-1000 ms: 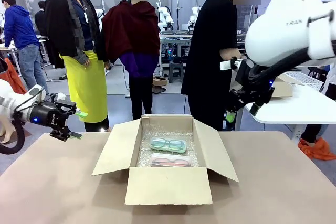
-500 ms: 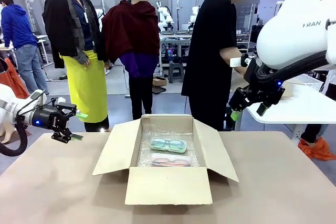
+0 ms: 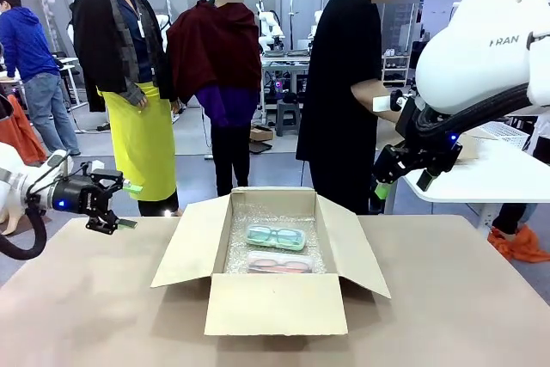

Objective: Pack the glasses set securely to prepare it for shipping.
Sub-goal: Position the Package Box on the left side of the table.

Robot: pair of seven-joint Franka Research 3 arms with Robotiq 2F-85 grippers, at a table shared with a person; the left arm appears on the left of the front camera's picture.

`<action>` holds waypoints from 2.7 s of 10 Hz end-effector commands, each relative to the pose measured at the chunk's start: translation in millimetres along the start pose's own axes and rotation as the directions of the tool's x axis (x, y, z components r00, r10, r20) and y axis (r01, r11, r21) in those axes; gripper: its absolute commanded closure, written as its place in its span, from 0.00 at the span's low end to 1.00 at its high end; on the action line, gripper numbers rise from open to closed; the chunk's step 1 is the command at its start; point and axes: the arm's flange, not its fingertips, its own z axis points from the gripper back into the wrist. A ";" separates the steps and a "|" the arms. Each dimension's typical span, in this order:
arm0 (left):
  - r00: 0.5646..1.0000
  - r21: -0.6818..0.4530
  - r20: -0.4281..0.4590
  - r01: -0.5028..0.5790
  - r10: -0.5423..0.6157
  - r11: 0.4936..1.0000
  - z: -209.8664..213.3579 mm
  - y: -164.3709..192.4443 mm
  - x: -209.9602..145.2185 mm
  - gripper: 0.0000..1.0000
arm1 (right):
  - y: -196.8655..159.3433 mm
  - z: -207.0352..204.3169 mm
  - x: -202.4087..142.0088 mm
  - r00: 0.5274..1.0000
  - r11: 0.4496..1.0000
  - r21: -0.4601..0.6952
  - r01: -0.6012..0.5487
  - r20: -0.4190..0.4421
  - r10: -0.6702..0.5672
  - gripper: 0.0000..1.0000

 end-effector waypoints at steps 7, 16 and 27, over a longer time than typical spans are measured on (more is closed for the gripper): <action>0.988 -0.219 -0.155 -0.006 -0.029 0.976 -45.4 78.7 6.8 0.00 | -0.3 3.5 2.3 1.000 1.000 -0.006 -0.022 -0.007 0.022 0.00; 0.992 -0.272 -0.109 0.039 -0.071 0.962 -106.8 89.0 3.5 0.00 | -0.3 3.5 2.3 1.000 1.000 -0.006 -0.022 -0.007 0.022 0.00; 0.985 -0.290 -0.168 -0.004 -0.047 0.957 -89.0 83.8 5.9 0.97 | -0.3 3.5 2.3 1.000 1.000 -0.006 -0.022 -0.007 0.022 0.00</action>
